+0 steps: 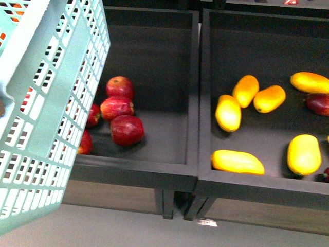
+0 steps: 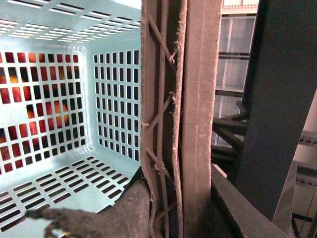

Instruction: Pick mango and avocado into basket

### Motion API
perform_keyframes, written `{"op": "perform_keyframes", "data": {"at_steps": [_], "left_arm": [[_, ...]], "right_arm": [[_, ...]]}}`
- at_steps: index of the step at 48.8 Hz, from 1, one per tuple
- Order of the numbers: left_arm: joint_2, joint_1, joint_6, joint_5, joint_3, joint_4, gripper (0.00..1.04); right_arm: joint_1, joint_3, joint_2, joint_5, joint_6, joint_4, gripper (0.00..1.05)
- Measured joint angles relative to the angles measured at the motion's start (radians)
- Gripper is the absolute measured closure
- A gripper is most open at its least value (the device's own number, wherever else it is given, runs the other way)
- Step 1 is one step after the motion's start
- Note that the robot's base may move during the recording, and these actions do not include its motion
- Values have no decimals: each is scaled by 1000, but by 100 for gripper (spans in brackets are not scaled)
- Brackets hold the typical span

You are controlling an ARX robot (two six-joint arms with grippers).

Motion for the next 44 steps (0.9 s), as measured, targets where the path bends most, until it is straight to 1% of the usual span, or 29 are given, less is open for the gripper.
{"op": "perform_keyframes", "data": {"at_steps": [12, 17, 18, 19, 21, 22, 26, 34, 38, 44], "left_arm": [[1, 0, 1, 0, 0, 0, 84], [2, 7, 5, -23, 0, 0, 84], [4, 7, 30, -24, 7, -19, 84], [23, 3, 87, -25, 48, -112, 84], [65, -15, 187, -20, 108, -215, 84], [94, -30, 247, -16, 134, -232, 84], [167, -69, 343, -6, 179, -217, 84], [338, -160, 385, -3, 294, -180, 84], [463, -245, 404, 40, 414, -174, 84], [556, -328, 404, 75, 528, -193, 84]], "right_arm": [[0, 0, 0, -6, 0, 0, 9], [-2, 0, 0, -8, 0, 0, 9], [-2, 0, 0, -8, 0, 0, 9], [-2, 0, 0, -8, 0, 0, 9], [-2, 0, 0, -5, 0, 0, 9], [-2, 0, 0, -4, 0, 0, 9], [-2, 0, 0, -3, 0, 0, 9], [-2, 0, 0, -3, 0, 0, 9], [-2, 0, 0, -2, 0, 0, 9], [-2, 0, 0, -2, 0, 0, 9]]}}
